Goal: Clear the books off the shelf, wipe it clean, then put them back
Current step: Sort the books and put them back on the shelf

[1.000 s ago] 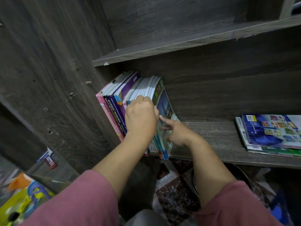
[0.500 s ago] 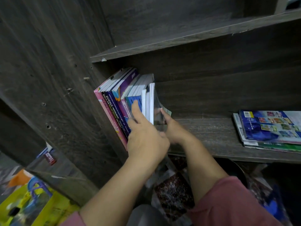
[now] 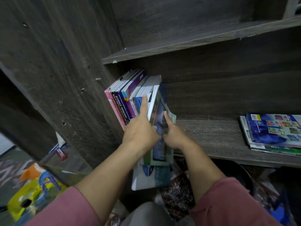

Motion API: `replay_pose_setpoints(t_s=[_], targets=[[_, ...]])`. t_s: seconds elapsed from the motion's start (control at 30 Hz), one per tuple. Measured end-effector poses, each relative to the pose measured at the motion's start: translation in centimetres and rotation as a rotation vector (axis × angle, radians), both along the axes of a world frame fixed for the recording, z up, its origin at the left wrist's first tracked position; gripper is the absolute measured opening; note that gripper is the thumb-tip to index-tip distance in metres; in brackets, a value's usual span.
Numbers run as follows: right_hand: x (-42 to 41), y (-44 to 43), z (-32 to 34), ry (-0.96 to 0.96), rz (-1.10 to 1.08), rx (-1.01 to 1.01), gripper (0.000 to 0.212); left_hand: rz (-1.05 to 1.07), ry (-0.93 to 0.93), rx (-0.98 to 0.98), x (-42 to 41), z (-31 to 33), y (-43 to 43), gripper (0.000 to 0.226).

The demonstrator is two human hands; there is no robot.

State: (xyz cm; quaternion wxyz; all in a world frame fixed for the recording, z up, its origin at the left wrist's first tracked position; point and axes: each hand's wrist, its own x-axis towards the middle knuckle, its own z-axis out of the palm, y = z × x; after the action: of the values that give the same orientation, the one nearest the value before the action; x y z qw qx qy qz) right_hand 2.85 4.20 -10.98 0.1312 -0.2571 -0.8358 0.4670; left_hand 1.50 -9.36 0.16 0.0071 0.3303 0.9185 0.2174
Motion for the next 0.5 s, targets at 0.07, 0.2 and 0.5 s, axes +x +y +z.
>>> replay_pose_setpoints(t_s=[0.07,0.2,0.5], targets=[[0.1,0.2,0.3,0.049,-0.052,-0.005,0.086,-0.018,-0.025,-0.002,-0.7,0.7,-0.7,0.100],[-0.3,0.2,1.5,0.247,-0.171,0.079,0.055,-0.029,-0.015,-0.077,-1.6,3.6,-2.7,0.098],[-2.1,-1.0,6.3,0.310,-0.030,0.308,0.064,-0.002,0.066,-0.203,-2.7,9.1,-5.5,0.100]])
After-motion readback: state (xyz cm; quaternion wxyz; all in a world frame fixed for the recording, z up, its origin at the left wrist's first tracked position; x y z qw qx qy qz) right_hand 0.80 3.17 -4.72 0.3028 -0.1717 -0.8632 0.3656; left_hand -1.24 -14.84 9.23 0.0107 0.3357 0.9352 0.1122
